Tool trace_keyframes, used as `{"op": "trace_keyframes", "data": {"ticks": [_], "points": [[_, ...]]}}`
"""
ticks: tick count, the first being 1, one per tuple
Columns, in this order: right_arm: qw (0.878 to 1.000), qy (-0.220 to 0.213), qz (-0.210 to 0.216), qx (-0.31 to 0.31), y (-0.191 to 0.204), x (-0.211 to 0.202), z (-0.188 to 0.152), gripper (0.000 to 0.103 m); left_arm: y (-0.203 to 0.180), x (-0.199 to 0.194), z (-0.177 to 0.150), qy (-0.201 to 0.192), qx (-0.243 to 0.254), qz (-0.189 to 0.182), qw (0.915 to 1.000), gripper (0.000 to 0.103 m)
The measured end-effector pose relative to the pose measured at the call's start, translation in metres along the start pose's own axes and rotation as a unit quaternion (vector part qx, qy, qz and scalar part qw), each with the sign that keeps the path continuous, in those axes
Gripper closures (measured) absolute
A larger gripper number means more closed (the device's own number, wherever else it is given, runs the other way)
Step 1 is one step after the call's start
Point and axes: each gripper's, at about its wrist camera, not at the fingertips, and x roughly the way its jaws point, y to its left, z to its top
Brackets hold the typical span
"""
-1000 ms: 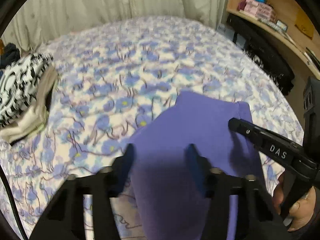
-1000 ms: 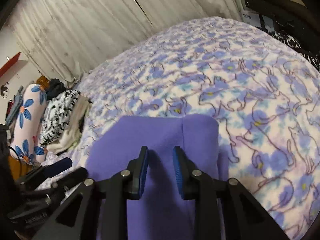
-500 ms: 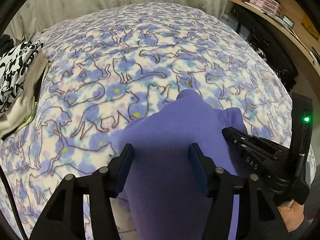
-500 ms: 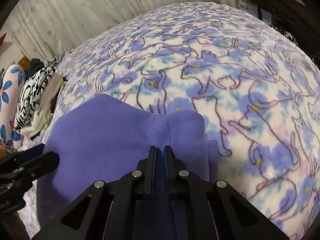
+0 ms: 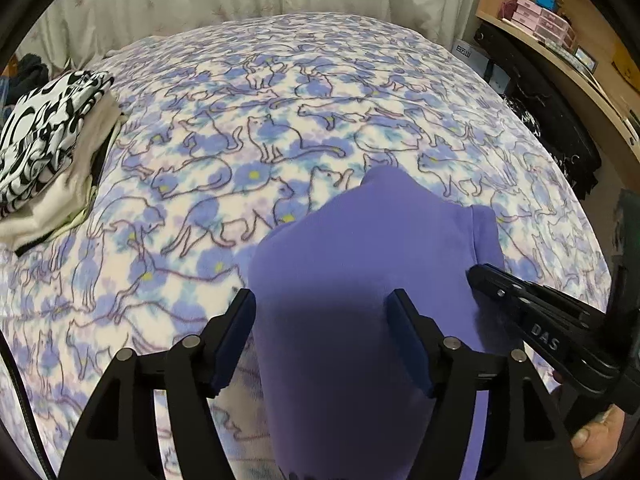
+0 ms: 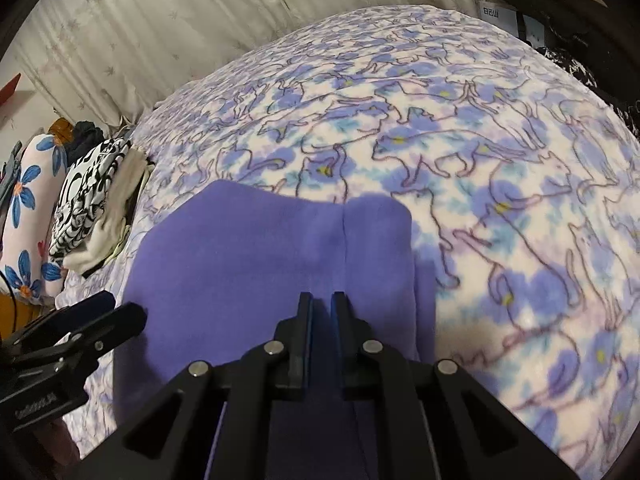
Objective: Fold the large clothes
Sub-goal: 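Open both grippers and slide them under the folded hoodie's edge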
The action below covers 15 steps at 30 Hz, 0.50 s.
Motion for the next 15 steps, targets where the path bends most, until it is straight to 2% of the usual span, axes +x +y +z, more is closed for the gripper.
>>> {"op": "trace_keyframes", "data": {"ticks": [7, 15], "points": [[1.000, -0.002, -0.002, -0.028, 0.005, -0.039, -0.017, 0.094, -0.007, -0.024, -0.026, -0.005, 0.017, 0.004, 0.9998, 0.027], [0.999, -0.004, 0.004, -0.036, 0.004, -0.076, -0.036, 0.070, -0.011, -0.050, -0.059, 0.001, 0.013, -0.001, 0.9999, 0.022]]}}
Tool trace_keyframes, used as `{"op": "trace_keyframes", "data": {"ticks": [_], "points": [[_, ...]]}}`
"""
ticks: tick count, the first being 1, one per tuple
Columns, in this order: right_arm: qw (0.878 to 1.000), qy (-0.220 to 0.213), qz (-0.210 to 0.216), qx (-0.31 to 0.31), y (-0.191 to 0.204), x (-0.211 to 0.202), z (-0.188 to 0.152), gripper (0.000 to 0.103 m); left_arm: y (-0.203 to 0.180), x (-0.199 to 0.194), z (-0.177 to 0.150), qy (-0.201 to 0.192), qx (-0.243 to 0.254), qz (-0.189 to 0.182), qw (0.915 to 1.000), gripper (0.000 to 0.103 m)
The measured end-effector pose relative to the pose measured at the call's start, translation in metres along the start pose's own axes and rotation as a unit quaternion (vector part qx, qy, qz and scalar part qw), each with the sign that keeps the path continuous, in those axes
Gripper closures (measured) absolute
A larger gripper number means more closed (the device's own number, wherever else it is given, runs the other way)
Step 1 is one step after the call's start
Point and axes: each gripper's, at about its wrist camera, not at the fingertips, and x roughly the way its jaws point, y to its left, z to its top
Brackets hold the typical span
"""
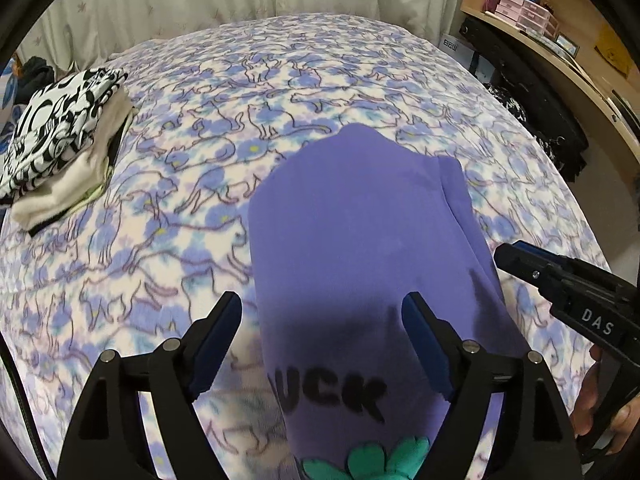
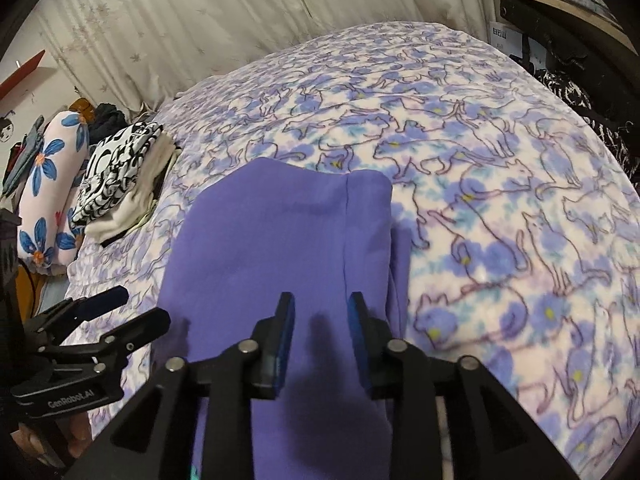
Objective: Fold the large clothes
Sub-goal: 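Open both grippers and slide them under the folded hoodie's edge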
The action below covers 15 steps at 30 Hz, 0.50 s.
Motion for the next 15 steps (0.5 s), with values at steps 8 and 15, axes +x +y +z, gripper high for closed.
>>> {"op": "trace_keyframes", "data": {"ticks": [8, 15], "points": [[1.000, 0.009, 0.017, -0.014, 0.007, -0.026, -0.026, 0.047, -0.008, -0.023, -0.032, 0.001, 0.000, -0.027, 0.9996, 0.018], [0.999, 0.021, 0.039, -0.029, 0.014, -0.039, -0.044, 0.038, -0.008, -0.032, -0.054, 0.014, -0.008, -0.058, 0.9982, 0.017]]}}
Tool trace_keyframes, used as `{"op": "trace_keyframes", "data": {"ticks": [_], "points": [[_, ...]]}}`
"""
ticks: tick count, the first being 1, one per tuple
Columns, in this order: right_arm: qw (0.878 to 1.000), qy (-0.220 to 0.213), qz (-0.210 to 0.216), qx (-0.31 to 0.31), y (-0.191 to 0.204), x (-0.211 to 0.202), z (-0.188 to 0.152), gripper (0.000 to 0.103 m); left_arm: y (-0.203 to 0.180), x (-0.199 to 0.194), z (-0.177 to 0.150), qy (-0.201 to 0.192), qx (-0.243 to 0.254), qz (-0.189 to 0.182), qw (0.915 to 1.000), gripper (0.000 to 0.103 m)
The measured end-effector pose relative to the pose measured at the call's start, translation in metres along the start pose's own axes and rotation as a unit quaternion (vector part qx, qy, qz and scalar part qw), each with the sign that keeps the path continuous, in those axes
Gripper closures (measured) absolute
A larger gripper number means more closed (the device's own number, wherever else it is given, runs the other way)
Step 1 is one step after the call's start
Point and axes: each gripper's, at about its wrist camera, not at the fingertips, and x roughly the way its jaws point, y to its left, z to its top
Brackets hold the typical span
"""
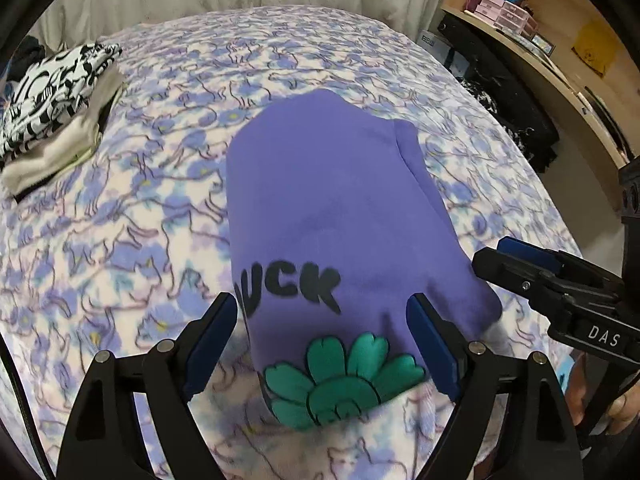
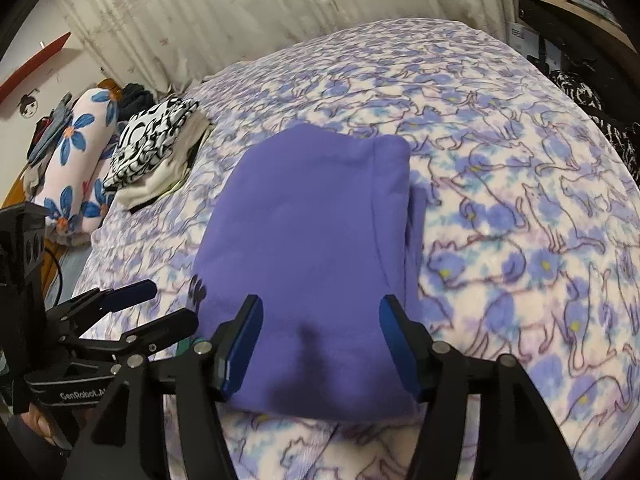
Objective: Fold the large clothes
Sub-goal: 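Open both grippers and slide them under the folded hoodie's edge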
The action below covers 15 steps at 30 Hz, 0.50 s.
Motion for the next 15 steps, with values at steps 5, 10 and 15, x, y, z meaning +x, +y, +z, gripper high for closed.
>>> {"op": "trace_keyframes", "data": {"ticks": [5, 10, 15], "points": [[1.000, 0.006, 0.027, 0.002, -0.001, -0.006, -0.005, 0.022, 0.008, -0.006, -0.006, 0.007, -0.021, -0.039, 0.9990, 0.010], [1.000, 0.001, 0.022, -0.018, -0.002, -0.008, -0.007, 0.014, 0.014, -0.004, -0.007, 0.009, -0.023, -0.038, 0.9990, 0.010], [1.000, -0.003, 0.022, -0.018, -0.014, -0.005, -0.006, 0.004, 0.021, 0.005, -0.006, 0.010, -0.020, -0.026, 0.9994, 0.010]]}}
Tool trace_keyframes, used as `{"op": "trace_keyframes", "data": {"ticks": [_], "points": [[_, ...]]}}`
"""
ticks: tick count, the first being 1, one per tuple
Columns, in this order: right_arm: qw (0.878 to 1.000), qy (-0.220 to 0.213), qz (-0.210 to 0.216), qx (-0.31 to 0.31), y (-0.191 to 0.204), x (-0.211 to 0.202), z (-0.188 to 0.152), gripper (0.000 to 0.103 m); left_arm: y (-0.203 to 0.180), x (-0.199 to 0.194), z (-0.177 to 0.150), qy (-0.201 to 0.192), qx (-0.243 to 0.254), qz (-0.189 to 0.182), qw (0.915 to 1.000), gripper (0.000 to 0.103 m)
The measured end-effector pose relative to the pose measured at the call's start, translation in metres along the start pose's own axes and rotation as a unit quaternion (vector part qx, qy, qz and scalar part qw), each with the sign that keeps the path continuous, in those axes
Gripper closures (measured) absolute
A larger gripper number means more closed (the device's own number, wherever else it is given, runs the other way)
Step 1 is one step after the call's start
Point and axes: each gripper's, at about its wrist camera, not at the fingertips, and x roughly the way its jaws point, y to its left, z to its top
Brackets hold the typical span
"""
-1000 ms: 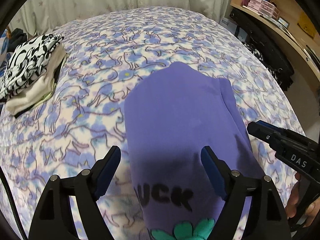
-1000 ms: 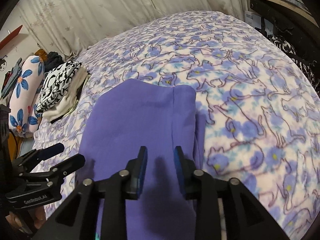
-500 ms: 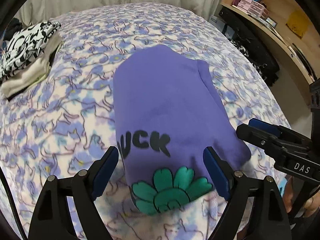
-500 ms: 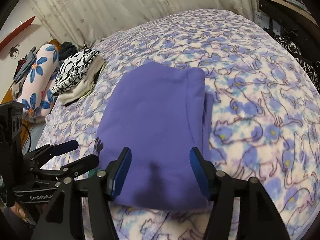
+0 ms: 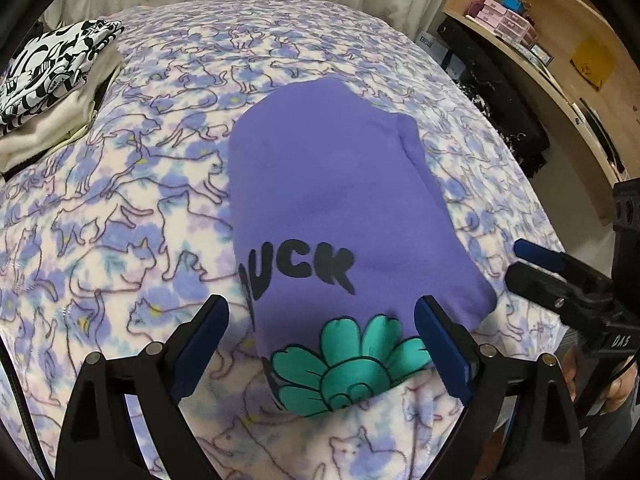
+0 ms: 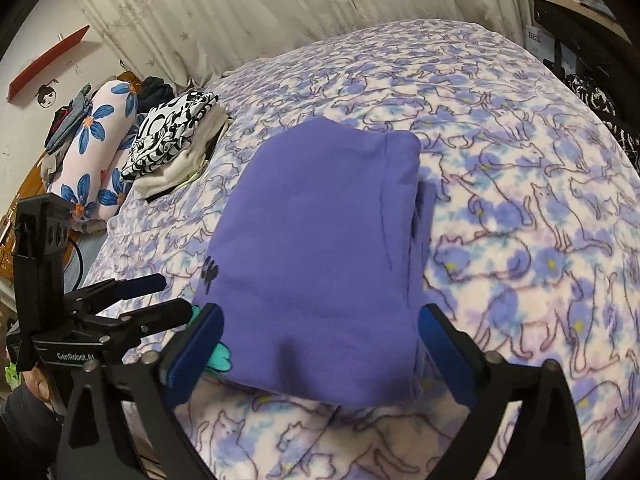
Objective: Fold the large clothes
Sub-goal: 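Open both grippers and slide them under the folded hoodie's edge, then grasp the folded purple hoodie with both grippers and lift it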
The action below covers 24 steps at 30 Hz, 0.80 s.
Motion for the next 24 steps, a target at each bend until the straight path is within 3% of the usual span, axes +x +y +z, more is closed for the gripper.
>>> {"op": "trace_keyframes", "data": {"ticks": [8, 16, 24], "points": [[1.000, -0.012, 0.024, 0.015, -0.025, 0.009, 0.002, 0.004, 0.018, 0.021, 0.000, -0.002, -0.023, -0.017, 0.9996, 0.010], [0.998, 0.050, 0.023, 0.034, -0.055, 0.047, 0.000, 0.000, 0.030, 0.051, 0.004, 0.020, -0.055, -0.071, 0.9958, 0.010], [0.989, 0.076, 0.097, 0.086, -0.089, 0.086, 0.003, 0.001, 0.039, 0.079, 0.013, 0.040, -0.065, -0.112, 0.9907, 0.000]]}}
